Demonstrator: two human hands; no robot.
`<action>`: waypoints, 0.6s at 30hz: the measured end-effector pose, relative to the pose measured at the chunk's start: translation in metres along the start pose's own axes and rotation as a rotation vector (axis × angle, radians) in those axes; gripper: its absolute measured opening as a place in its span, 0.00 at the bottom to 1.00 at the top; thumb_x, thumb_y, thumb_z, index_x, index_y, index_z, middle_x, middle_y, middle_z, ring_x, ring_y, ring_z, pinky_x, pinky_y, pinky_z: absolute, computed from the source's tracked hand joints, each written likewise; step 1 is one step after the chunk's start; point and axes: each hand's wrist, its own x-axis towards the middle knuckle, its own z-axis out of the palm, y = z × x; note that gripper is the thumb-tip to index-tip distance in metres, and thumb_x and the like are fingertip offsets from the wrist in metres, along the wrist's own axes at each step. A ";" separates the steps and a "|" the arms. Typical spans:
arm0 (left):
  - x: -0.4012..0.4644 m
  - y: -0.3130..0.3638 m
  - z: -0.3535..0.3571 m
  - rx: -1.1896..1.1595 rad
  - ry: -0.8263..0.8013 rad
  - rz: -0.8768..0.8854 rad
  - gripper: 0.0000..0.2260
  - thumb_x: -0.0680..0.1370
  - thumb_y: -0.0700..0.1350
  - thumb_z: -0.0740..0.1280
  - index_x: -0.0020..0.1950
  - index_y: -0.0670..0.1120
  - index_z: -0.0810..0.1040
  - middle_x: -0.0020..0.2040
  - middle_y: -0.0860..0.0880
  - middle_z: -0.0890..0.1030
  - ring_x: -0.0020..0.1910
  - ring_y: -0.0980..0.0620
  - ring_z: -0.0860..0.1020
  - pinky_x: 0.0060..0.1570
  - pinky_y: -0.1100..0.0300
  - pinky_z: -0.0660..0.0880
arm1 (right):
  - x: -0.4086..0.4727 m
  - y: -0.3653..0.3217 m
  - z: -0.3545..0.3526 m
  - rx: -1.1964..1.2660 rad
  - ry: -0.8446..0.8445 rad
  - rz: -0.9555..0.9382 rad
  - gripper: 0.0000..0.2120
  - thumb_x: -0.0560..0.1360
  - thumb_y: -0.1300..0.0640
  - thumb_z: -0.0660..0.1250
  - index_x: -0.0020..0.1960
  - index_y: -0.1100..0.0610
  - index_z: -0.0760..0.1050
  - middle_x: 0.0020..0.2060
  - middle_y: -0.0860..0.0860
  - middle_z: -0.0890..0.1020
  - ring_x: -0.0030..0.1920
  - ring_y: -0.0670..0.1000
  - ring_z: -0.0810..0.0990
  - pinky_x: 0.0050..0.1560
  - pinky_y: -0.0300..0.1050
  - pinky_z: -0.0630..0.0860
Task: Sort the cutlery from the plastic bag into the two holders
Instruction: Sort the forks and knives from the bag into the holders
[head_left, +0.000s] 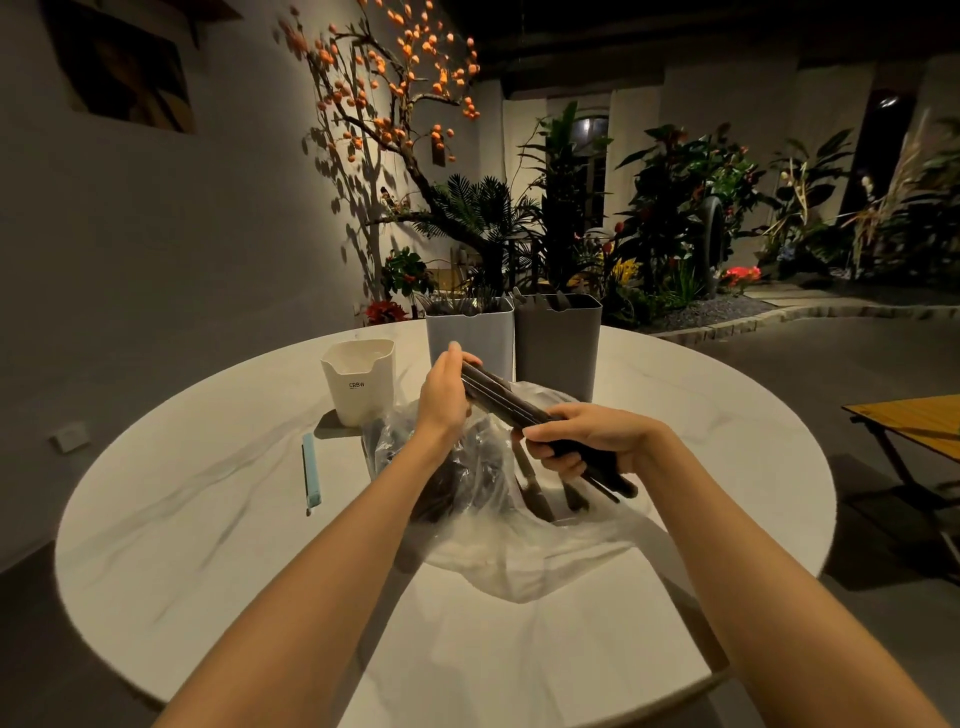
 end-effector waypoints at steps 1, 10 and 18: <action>0.003 0.002 0.000 -0.038 0.003 -0.019 0.18 0.85 0.52 0.49 0.52 0.44 0.73 0.43 0.47 0.75 0.43 0.53 0.73 0.39 0.65 0.71 | 0.004 0.000 0.000 0.012 0.007 -0.012 0.08 0.78 0.56 0.61 0.48 0.61 0.69 0.33 0.52 0.71 0.27 0.44 0.67 0.27 0.33 0.68; 0.003 -0.011 0.000 -0.044 -0.055 -0.100 0.06 0.80 0.46 0.65 0.54 0.44 0.76 0.45 0.48 0.80 0.42 0.55 0.77 0.37 0.67 0.74 | 0.014 0.009 0.002 0.014 0.129 -0.059 0.09 0.80 0.56 0.61 0.55 0.62 0.68 0.33 0.52 0.73 0.27 0.44 0.68 0.27 0.33 0.69; -0.004 -0.008 -0.018 -0.166 -0.183 -0.186 0.07 0.79 0.47 0.66 0.43 0.47 0.79 0.39 0.49 0.82 0.41 0.52 0.77 0.44 0.59 0.74 | 0.000 0.010 0.003 0.006 0.117 -0.042 0.09 0.80 0.55 0.60 0.53 0.61 0.69 0.36 0.54 0.74 0.27 0.44 0.69 0.27 0.33 0.69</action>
